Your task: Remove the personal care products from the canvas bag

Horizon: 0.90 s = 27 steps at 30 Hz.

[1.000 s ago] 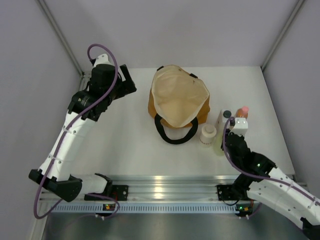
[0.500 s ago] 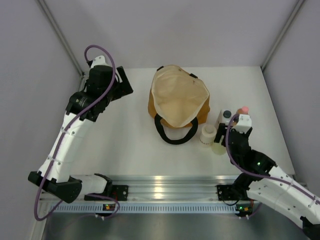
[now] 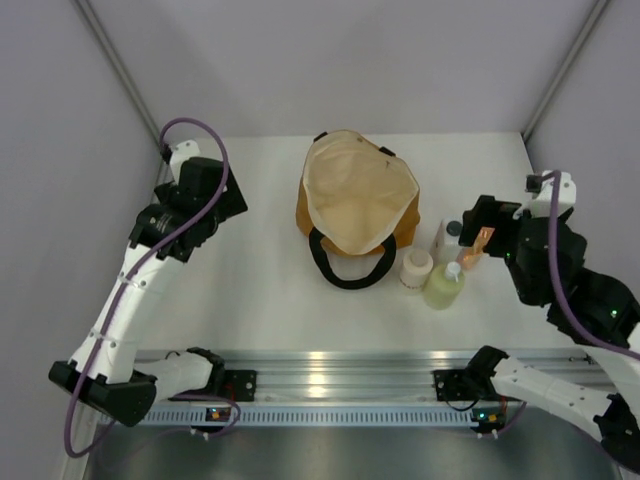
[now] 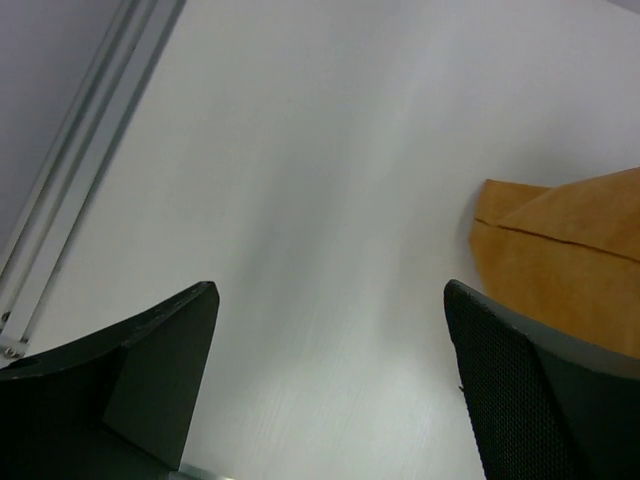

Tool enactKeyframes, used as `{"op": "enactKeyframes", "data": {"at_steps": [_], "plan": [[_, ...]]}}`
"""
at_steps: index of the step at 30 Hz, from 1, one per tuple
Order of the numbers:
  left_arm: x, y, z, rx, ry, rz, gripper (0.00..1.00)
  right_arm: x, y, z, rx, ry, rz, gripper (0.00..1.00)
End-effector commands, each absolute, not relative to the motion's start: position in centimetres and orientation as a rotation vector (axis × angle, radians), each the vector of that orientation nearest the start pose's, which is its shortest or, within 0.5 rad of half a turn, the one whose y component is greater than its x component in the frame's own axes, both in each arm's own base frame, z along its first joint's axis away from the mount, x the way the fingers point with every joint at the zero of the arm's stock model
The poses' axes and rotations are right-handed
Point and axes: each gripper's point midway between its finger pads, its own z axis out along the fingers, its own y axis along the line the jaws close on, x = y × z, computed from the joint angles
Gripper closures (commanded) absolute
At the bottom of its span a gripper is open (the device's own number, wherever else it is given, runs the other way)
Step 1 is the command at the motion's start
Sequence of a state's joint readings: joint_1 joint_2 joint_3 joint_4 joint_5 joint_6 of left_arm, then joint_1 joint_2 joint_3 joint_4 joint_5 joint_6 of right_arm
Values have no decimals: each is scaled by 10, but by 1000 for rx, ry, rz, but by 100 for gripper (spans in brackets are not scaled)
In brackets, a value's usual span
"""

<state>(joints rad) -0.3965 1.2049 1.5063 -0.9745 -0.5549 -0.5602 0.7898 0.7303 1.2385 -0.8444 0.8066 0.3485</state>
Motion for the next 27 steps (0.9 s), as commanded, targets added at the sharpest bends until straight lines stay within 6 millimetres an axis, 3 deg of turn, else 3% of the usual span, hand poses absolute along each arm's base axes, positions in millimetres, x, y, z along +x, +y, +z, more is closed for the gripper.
{"op": "enactKeyframes", "data": {"at_steps": [1,2,3,7,12,19,27], "plan": [[280,-17,324,-535,1998,159,2,191,35,366,36,1887,-7,1],[273,-10,323,-545,1982,180,2,183,27,361,18,1931,-48,1],[269,-7,323,-546,1975,184,2,177,21,370,73,1929,-23,1],[251,4,322,-537,1952,201,2,161,6,352,97,2011,-71,1],[234,7,325,-538,1921,149,2,158,2,328,133,2040,-98,0],[213,16,324,-470,1903,146,2,142,-28,354,182,1912,-76,1],[202,18,315,-413,1914,154,2,123,-36,342,110,1930,-20,1]]}}
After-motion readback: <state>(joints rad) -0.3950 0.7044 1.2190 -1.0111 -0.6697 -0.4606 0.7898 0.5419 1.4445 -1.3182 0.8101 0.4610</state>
